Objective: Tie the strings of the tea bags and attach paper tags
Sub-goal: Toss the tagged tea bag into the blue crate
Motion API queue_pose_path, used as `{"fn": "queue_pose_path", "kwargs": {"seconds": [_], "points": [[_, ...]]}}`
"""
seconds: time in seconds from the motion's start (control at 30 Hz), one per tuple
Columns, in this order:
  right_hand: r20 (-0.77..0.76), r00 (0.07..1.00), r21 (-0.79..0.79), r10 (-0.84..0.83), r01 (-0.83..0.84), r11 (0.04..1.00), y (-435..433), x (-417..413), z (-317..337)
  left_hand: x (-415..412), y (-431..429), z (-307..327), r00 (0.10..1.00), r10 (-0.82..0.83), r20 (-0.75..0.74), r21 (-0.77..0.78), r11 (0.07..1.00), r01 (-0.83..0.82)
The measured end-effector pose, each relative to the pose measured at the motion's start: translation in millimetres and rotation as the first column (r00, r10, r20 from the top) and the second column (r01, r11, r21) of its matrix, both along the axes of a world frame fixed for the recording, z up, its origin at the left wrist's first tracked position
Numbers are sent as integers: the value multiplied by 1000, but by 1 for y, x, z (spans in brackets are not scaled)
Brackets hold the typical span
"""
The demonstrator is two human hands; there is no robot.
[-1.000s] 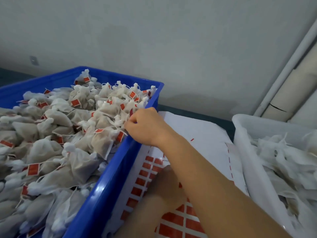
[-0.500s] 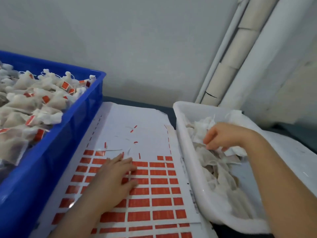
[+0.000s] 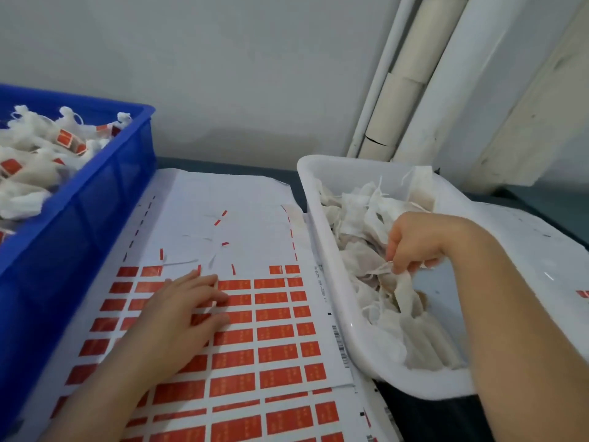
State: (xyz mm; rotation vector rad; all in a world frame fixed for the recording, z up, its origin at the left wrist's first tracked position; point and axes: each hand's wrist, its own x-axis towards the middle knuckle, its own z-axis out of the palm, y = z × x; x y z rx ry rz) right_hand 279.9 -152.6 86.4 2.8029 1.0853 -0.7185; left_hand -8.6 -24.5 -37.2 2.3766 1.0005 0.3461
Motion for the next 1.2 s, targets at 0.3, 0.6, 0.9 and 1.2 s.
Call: {"fn": "queue_pose_path", "kwargs": {"seconds": [0.3, 0.6, 0.9, 1.2], "points": [[-235, 960, 936, 151, 182, 300, -21, -60, 50, 2, -3, 5, 982, 22, 187, 103, 994, -42], [-402, 855, 872, 326, 249, 422, 49, -182, -26, -9, -10, 21, 658, -77, 749, -21, 990, 140], [-729, 617, 684, 296, 664, 303, 64, -186, -104, -2, -2, 10, 787, 78, 612, -162, 986, 29], [-740, 556, 655, 379, 725, 213, 58, -188, -102, -3, -7, 16, 792, 59, 608, -137, 990, 32]]}}
